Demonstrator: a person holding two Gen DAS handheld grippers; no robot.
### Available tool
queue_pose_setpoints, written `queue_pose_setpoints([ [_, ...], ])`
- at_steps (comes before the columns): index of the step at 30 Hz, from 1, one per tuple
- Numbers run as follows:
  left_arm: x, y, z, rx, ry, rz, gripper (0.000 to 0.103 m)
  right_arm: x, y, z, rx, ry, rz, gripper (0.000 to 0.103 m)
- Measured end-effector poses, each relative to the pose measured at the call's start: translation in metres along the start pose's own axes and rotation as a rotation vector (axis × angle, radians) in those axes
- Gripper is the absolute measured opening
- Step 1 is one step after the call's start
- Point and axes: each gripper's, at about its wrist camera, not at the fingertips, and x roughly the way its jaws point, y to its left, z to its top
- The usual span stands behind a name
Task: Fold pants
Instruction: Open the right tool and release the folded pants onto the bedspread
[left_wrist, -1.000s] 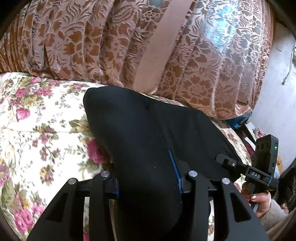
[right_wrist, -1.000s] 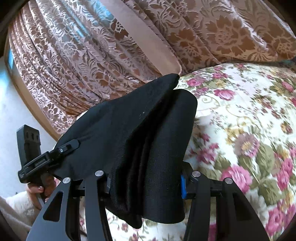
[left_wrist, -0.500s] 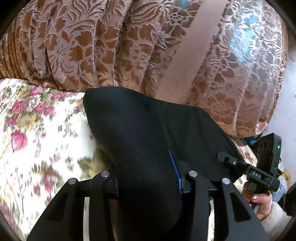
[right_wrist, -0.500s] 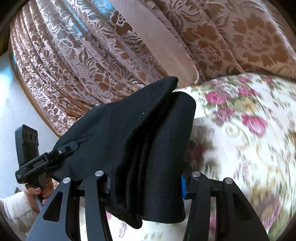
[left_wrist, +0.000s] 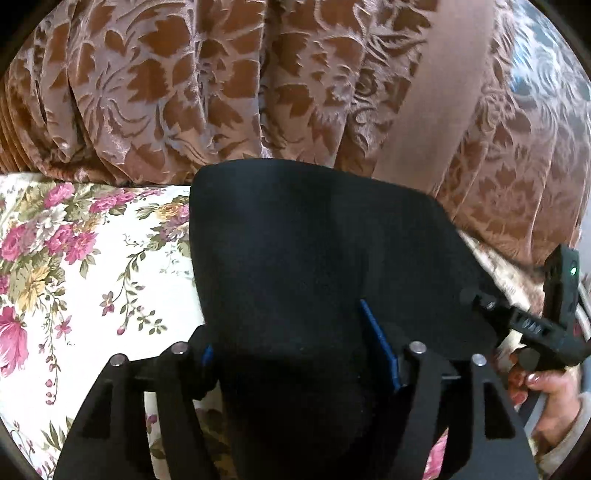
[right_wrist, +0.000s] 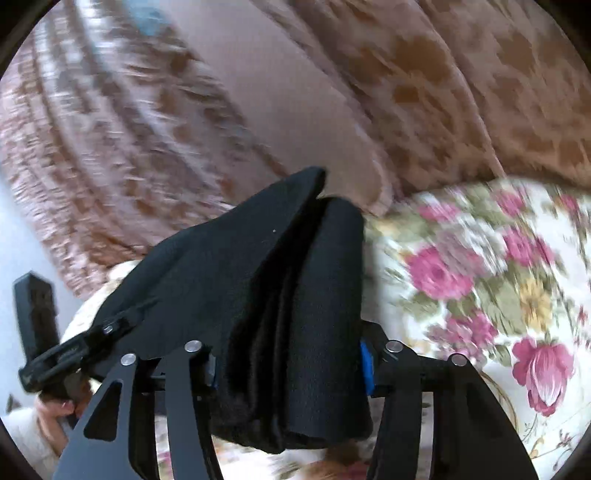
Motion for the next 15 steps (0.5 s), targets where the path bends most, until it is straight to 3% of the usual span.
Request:
queue_pose_setpoints([
  [3,-0.003,0.001,0.001,-0.016,-0.005,0.025,0.076,0.014,-0.017,-0.021,0.019,0.014,-0.037,0.067],
  [5,-0.006,-0.001,0.0,-0.009,-0.013,0.043,0.079,0.013,-0.027,-0.024,0.08,0.013,0.009,0.067],
  [7,-0.011,-0.003,-0.001,-0.01,-0.026,0.082,0.088,0.013,-0.025,-0.023,0.071,0.014,-0.001,0.07],
  [10,-0.021,0.0,-0.005,-0.041,-0.03,0.105,0.091,0.013,-0.023,-0.023,0.065,0.01,-0.01,0.07],
  [13,-0.037,0.0,-0.013,-0.078,-0.032,0.133,0.101,0.006,-0.017,-0.023,0.044,-0.003,-0.054,0.072],
  [15,-0.045,-0.004,-0.02,-0.08,-0.022,0.122,0.101,-0.004,-0.006,-0.024,0.013,-0.031,-0.123,0.073],
])
